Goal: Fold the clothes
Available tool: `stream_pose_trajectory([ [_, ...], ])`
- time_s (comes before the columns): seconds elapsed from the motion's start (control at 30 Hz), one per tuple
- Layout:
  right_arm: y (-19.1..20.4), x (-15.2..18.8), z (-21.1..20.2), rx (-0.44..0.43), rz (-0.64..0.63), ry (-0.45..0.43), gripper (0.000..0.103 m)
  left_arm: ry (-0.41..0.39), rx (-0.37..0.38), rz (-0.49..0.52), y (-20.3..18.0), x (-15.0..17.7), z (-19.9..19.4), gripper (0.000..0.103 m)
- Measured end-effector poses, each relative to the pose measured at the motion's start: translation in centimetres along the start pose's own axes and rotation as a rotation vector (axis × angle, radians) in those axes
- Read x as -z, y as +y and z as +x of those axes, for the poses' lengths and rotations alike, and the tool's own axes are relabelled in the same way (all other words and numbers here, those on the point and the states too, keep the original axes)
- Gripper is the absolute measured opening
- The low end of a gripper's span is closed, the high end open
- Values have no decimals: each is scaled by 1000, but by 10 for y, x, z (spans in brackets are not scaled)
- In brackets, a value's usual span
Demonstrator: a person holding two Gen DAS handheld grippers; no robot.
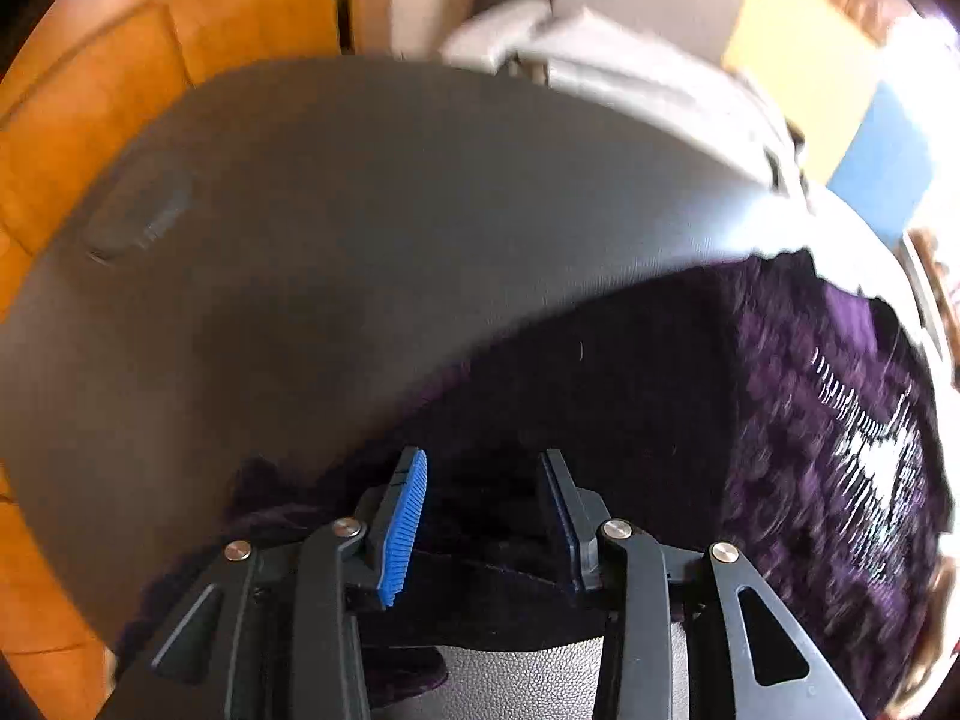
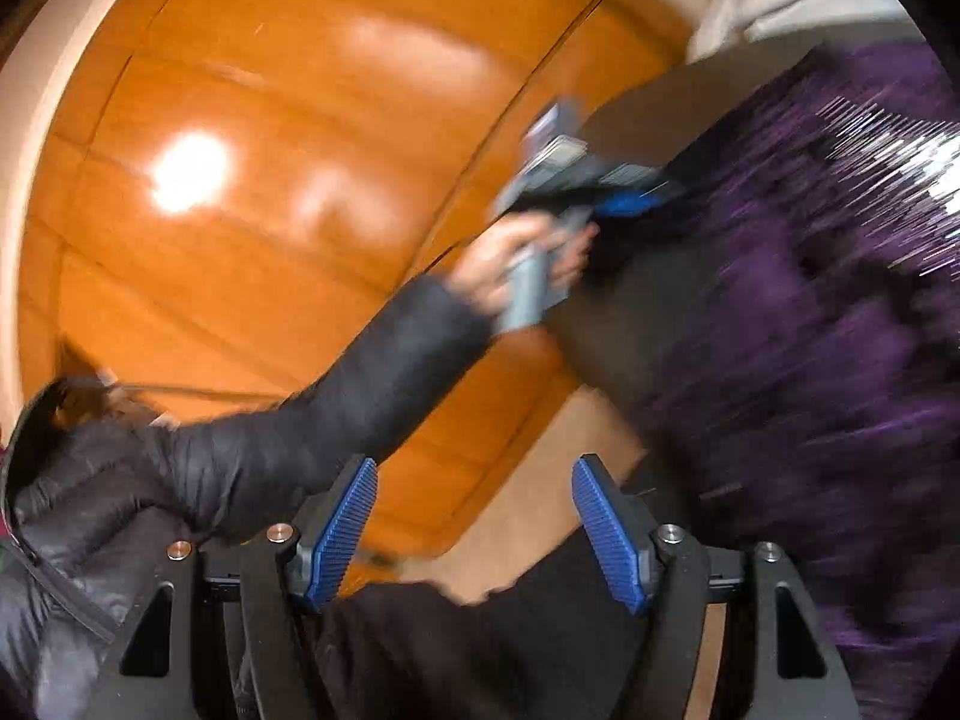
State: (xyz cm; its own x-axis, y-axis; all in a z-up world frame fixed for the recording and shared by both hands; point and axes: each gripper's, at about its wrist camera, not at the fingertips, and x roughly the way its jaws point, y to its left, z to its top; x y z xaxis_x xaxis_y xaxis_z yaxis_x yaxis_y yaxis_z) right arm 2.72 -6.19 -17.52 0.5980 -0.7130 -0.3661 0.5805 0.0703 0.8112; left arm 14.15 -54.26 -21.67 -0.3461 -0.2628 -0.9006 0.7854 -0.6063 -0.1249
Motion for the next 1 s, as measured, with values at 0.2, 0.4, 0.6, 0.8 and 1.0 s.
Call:
stream_pose_trajectory([
  [0.2,-55,-29,-104,562,54,-242,70,-87,145,131,-62,8,-24,47],
  [0.4,-130,-58,-105,838,109,-175,70,37,107,259,-112,17,39,47],
  [0.6,-149,-62,-65,864,121,-161,76,-37,37,299,-110,-16,61,61],
  [0.8,-146,-65,-15,899,47,-192,100,-66,-47,328,-107,-77,92,85],
  [1.0,-135,-62,1,746,-11,-143,92,-32,-112,331,-109,-116,90,51],
])
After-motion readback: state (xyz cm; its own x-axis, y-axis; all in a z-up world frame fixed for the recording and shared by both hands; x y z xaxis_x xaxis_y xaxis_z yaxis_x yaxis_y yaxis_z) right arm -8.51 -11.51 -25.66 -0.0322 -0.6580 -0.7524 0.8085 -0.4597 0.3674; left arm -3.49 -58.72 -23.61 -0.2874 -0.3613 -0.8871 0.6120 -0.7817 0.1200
